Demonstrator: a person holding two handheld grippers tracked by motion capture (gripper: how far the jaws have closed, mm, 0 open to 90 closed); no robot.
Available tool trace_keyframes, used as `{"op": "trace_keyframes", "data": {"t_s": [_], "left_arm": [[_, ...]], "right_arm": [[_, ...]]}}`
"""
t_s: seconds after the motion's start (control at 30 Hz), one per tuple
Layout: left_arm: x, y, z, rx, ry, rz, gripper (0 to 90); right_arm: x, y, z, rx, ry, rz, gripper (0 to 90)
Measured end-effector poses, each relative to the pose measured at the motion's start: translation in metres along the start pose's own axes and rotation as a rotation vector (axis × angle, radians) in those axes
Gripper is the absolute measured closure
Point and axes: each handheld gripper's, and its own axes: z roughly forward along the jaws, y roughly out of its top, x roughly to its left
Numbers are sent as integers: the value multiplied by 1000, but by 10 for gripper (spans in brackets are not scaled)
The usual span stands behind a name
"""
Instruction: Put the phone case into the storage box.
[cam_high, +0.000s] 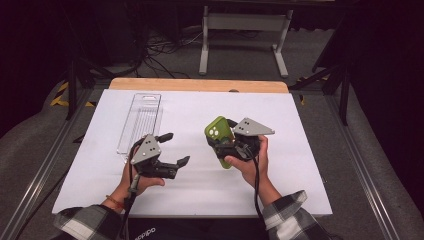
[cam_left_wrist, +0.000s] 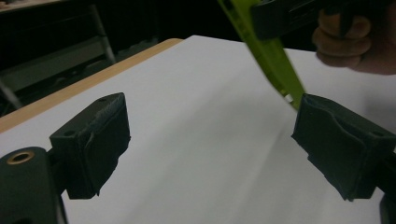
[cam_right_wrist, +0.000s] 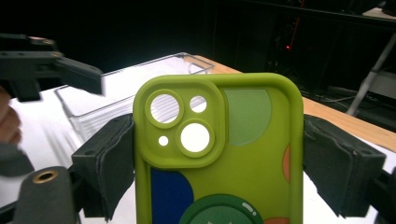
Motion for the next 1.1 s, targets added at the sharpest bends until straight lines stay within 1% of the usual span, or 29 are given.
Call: {"op": "trace_keyframes", "data": {"t_s": [0.03,0.07,0.1,0.13,0.17,0.2,0.27,0.3,0.37,0.4,0.43,0.47,0.53,0.57,0.6,0.63,0.67,0.7,0.77,0.9,0.97,1.03,1.07,1.1], "left_arm": [[-3,0,5,-1,-3,-2,117],[-6,0,11,-2,-27,-6,117],[-9,0,15,0,-33,-6,119],[-9,0,15,0,-33,-6,120],[-13,0,20,2,-28,-10,120],[-15,0,23,3,-33,-11,127],[-19,1,30,3,-17,-13,139],[-19,1,32,0,-17,-14,152],[-21,1,36,-10,-16,-46,160],[-20,0,38,-19,-11,-50,175],[-20,1,39,-23,-20,-72,186],[-20,1,41,-27,-23,-89,192],[-20,1,45,-42,-20,-109,243],[-20,2,46,-48,-22,-118,254],[-19,2,46,-54,-27,-127,272],[-19,2,47,-63,-32,-132,316],[-20,3,47,-65,-32,-134,354],[-19,3,46,-67,-32,-129,367],[-19,4,45,-82,-44,-129,445],[-18,5,44,-89,-61,-126,558],[-18,5,43,-99,-62,-122,598],[-18,5,41,-102,-69,-119,651],[-17,5,40,-102,-70,-115,697],[-17,5,40,-105,-73,-114,736]], "right_arm": [[3,-1,1,0,-2,1,163],[6,-1,1,-3,-2,7,163],[9,-2,2,-6,3,14,163],[9,-2,2,-6,3,14,163],[11,-3,2,-10,1,14,163],[13,-4,3,-14,-1,16,163],[16,-4,5,-19,4,18,163],[18,-4,5,-20,5,19,163],[19,-5,7,-32,3,16,163],[20,-6,7,-35,6,18,163],[21,-6,8,-39,2,19,163],[22,-7,7,-54,-7,22,163],[24,-9,8,-74,-19,21,163],[25,-10,7,-87,-33,5,163],[27,-10,7,-93,-36,4,163],[27,-10,7,-106,-37,7,163],[28,-10,6,-117,-43,5,163],[29,-10,5,-124,-45,8,162],[30,-10,4,-133,-49,-1,162],[35,-9,2,-159,-62,-9,162],[36,-9,2,-159,-60,-7,162],[37,-10,1,-167,-67,-7,163],[37,-9,1,-169,-66,-5,163],[38,-9,0,-174,-69,-12,163]]}}
